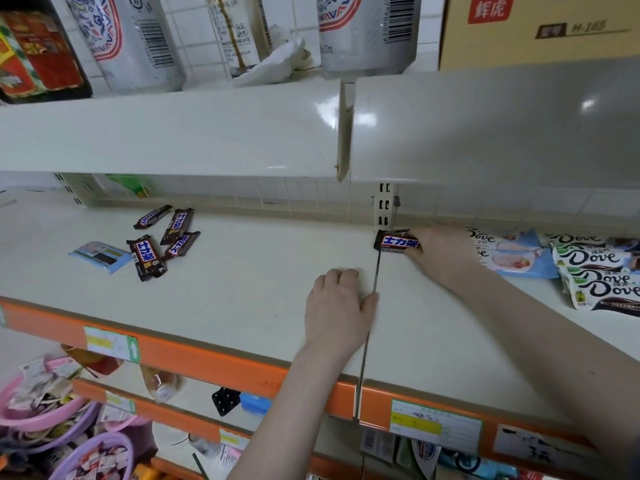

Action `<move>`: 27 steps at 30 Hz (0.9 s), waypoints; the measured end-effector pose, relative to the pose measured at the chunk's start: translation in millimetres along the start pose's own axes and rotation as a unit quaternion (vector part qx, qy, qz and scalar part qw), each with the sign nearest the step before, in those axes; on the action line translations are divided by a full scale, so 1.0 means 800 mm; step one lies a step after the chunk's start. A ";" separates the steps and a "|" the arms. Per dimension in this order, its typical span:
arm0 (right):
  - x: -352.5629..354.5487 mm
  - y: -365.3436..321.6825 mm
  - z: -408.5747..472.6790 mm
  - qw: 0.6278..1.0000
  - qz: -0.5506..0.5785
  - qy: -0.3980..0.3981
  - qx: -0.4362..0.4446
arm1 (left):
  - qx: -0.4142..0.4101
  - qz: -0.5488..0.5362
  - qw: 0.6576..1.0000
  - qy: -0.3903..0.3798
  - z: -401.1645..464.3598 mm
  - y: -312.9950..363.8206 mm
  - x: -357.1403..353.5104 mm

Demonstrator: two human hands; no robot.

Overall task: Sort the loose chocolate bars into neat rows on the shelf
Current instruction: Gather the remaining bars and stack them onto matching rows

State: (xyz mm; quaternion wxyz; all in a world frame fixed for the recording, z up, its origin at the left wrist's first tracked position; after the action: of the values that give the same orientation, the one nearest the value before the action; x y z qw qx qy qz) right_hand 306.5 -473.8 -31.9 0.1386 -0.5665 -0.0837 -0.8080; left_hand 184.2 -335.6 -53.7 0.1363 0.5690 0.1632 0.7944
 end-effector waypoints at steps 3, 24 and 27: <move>0.002 0.003 -0.006 1.000 0.006 -0.015 0.006 | -0.001 0.024 1.000 -0.001 -0.004 -0.006 0.006; 0.023 -0.280 -0.081 0.992 0.117 -0.048 -0.025 | 0.068 0.115 0.981 0.140 -0.030 -0.267 0.154; 0.018 -0.348 -0.065 0.989 0.134 -0.043 -0.036 | 0.094 0.107 0.983 0.118 -0.030 -0.333 0.187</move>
State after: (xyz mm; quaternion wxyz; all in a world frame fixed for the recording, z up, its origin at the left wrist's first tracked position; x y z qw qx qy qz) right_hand 166.9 -227.0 -30.6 0.2216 -0.6111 0.0167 -0.7597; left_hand 122.5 -35.2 -42.8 -0.0242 0.4957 0.1904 0.8470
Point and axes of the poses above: each hand's wrist, its own z-axis towards the middle knuckle, its own x-axis out of the back of the hand, y = z × x, the point moved 6 cm from there along z, towards the middle knuckle, and after that the axes turned 5 degrees about -x, right-handed, at the moved point
